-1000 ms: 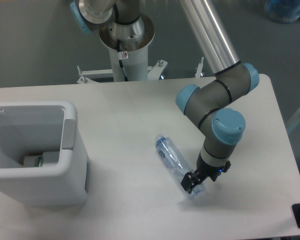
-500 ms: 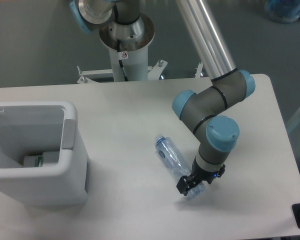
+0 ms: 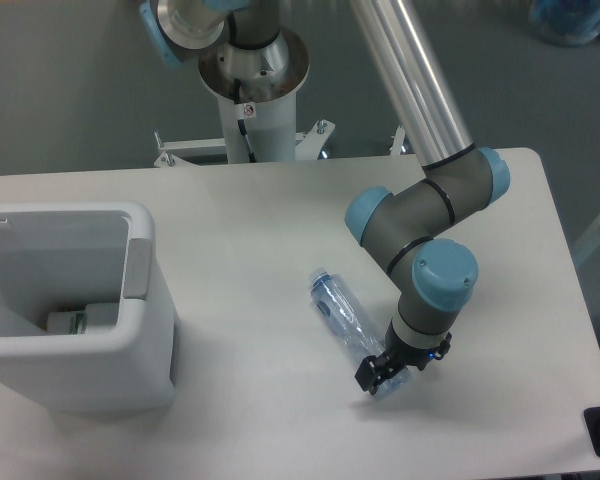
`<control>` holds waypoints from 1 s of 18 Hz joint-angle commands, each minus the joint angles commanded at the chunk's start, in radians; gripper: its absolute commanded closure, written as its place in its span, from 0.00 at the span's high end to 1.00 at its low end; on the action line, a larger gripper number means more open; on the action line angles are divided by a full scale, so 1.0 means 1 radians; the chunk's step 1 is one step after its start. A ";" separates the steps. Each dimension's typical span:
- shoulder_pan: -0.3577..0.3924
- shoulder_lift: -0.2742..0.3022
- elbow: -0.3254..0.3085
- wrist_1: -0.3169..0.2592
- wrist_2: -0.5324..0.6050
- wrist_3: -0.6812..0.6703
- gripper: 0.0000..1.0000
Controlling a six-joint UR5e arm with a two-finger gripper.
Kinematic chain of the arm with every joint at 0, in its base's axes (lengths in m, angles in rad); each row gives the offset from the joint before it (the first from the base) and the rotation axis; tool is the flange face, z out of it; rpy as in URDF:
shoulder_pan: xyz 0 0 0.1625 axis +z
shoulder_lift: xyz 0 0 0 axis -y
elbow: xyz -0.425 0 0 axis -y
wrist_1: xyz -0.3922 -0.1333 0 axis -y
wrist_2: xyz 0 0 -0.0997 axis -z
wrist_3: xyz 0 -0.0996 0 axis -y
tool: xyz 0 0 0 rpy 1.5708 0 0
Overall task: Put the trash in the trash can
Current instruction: 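Close the gripper around the bottle's end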
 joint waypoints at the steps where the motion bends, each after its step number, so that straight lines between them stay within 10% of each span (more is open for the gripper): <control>1: -0.003 0.000 0.000 0.003 0.000 -0.002 1.00; 18: -0.017 -0.008 0.003 0.014 0.009 -0.018 0.88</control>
